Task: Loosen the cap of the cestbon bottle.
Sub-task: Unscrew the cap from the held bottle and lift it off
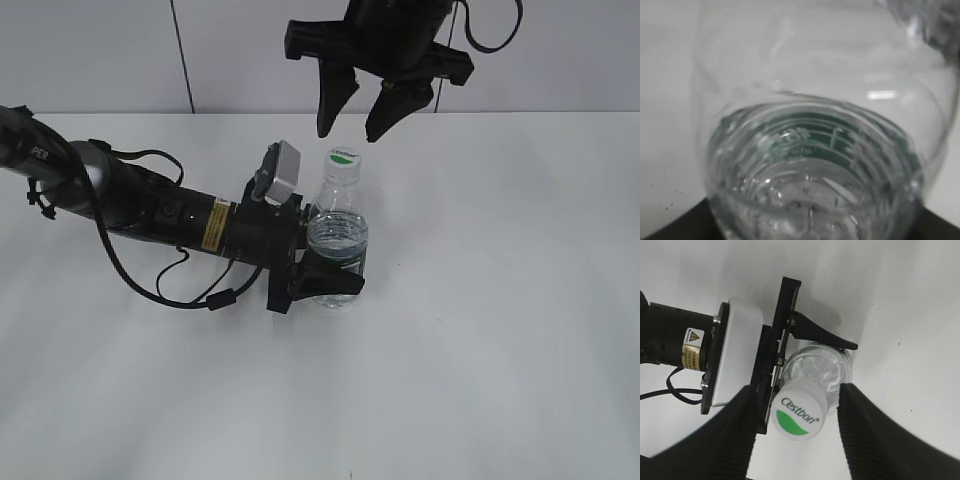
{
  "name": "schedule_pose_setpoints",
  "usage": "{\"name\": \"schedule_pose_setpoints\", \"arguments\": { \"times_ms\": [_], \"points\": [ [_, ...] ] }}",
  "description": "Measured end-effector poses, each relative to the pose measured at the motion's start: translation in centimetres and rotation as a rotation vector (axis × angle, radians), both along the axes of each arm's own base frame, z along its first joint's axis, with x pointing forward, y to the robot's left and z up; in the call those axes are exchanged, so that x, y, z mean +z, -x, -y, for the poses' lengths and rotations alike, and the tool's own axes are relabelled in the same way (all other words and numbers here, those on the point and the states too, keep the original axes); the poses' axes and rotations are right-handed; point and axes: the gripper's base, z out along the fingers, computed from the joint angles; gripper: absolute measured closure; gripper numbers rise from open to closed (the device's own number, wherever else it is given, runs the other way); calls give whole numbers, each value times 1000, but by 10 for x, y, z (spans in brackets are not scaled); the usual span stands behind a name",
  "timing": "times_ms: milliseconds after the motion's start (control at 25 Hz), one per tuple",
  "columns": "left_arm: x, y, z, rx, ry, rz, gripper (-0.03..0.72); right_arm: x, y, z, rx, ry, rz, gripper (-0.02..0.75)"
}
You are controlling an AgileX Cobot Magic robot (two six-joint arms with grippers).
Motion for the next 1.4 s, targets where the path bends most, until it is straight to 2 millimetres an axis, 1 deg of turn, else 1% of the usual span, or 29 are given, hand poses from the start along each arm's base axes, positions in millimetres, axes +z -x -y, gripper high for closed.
{"name": "schedule_pose_setpoints", "arguments": {
  "times_ms": [360,880,1160,1400],
  "points": [
    [0,0,0,0,0,0,274,-9,2,1,-1,16,-30,342],
    [0,0,0,0,0,0,274,-9,3,-1,-3,-6,-44,342],
    [0,0,0,0,-1,0,274,-15,2,-3,-4,-9,-64,342],
    [0,0,0,0,-1,0,274,-16,2,-3,-4,-9,-65,342]
  ]
}}
